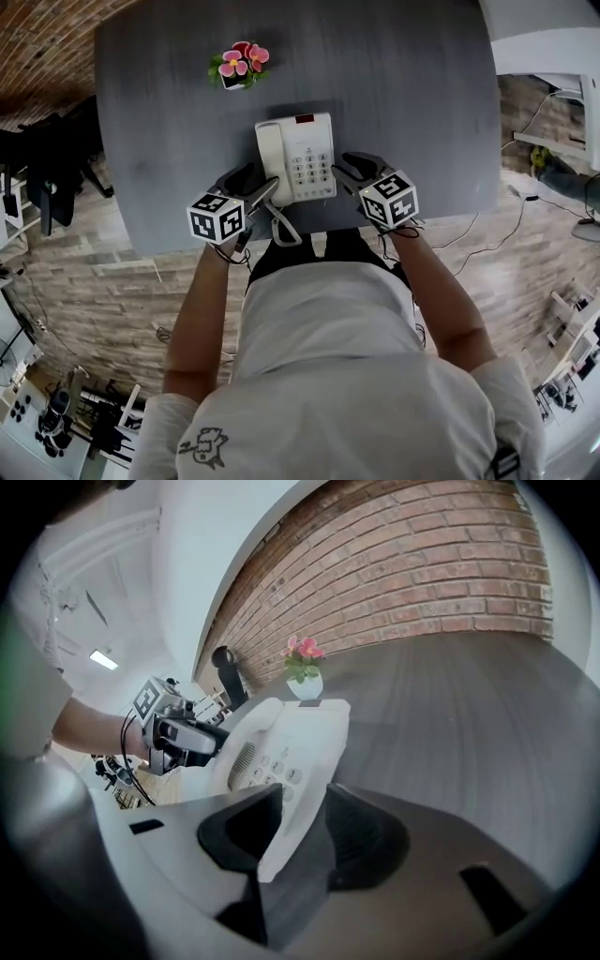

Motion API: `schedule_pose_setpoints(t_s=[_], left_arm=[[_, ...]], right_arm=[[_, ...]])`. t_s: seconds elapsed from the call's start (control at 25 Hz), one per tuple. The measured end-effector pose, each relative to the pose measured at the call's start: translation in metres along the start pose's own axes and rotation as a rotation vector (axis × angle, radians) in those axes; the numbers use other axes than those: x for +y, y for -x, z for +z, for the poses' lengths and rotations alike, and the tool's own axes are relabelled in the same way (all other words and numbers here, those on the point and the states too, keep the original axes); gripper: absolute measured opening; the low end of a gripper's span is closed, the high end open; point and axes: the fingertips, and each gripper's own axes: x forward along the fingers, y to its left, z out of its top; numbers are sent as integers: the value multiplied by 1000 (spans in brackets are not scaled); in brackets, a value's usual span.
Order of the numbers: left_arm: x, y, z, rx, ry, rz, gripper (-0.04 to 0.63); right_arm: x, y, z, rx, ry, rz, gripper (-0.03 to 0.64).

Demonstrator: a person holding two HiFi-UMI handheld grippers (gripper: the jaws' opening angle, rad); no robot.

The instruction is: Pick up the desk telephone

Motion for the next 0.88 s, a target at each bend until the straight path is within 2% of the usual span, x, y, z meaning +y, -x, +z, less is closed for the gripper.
schedule_pose_setpoints(t_s=[0.28,0.68,0.88], left_arm=[[-2,-5,0,-1,47,-57,342],[-3,-17,0,16,91,-124,345],[-2,-23,-1,43,124,-169,347]], right_arm=[[-3,-12,-9,41,-29,32,152],[-3,-18,-15,58,-124,129,164],[-1,-21,-15,86,-124,185,155]])
